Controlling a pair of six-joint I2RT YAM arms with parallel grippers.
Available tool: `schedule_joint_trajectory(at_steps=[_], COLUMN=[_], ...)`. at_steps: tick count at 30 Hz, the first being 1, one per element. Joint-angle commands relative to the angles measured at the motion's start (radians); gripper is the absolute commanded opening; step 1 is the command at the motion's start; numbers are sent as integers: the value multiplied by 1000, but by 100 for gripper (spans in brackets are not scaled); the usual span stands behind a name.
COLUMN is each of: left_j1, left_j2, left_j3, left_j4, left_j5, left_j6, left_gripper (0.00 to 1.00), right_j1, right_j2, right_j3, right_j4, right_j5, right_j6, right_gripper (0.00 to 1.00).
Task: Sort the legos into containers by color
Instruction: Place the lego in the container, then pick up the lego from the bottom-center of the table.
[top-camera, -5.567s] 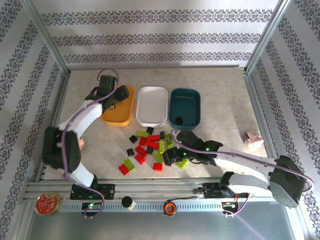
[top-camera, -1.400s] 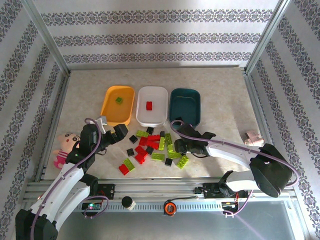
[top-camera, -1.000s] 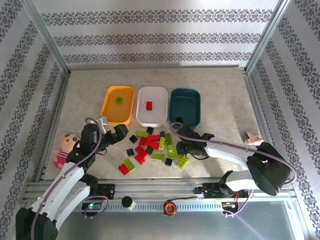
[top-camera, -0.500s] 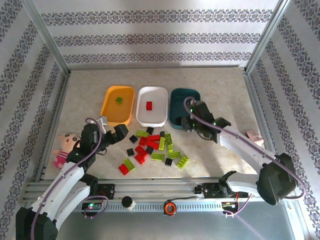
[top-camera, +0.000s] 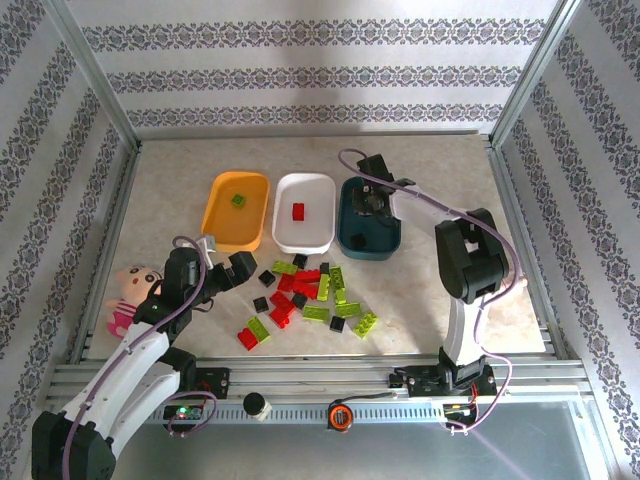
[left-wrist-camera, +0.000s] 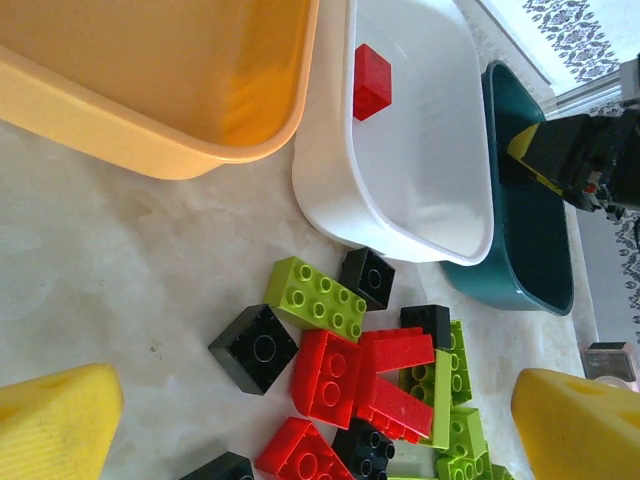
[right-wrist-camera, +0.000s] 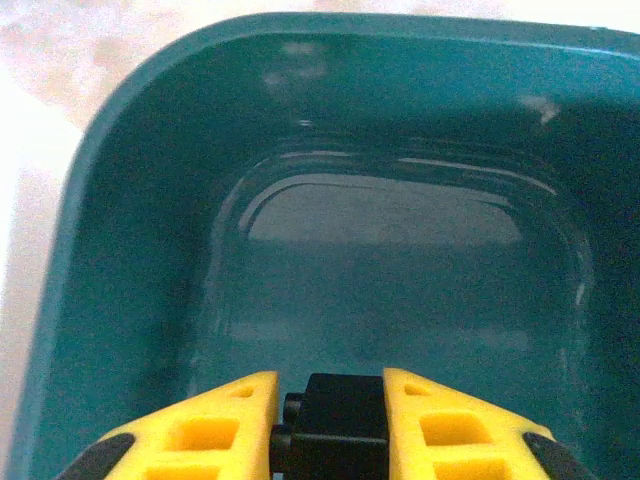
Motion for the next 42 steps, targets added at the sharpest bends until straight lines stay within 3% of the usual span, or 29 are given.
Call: schedule_joint_trajectory(at_steps=[1,3,8,13,18,23,33,42], left_j1=[4,4,4,3,6,8,8,7], left_j2=[-18,-17,-18,-25,-35,-35,-88,-89], left_j3=[14,16,27,31,23,16,23,27], left_j4=[-37,-43,-55,-63,-41,-47,-75,-96], left_j5=[-19,-22,-30,-30,-24,-23,-31,-36], left_j6=[27,29,39,40,30,29,27,31], left_gripper=[100,100,100,100,100,100,100,100], right_j1=[-7,-8,-7,40,182,329,449,467], right_j2=[23,24,-55,-290,-548,-680,-556,-454], right_j3=[66,76,50,-149,-423,-616,-681,-659], right_j4=[-20,-21,-25,30,67,49,86,92], right_j5=[24,21,8,-42,-44,-32,-123,-133], right_j6=[8,11,8,32,59,99,117,106], right_gripper=[33,43,60,66,69,71,68,57])
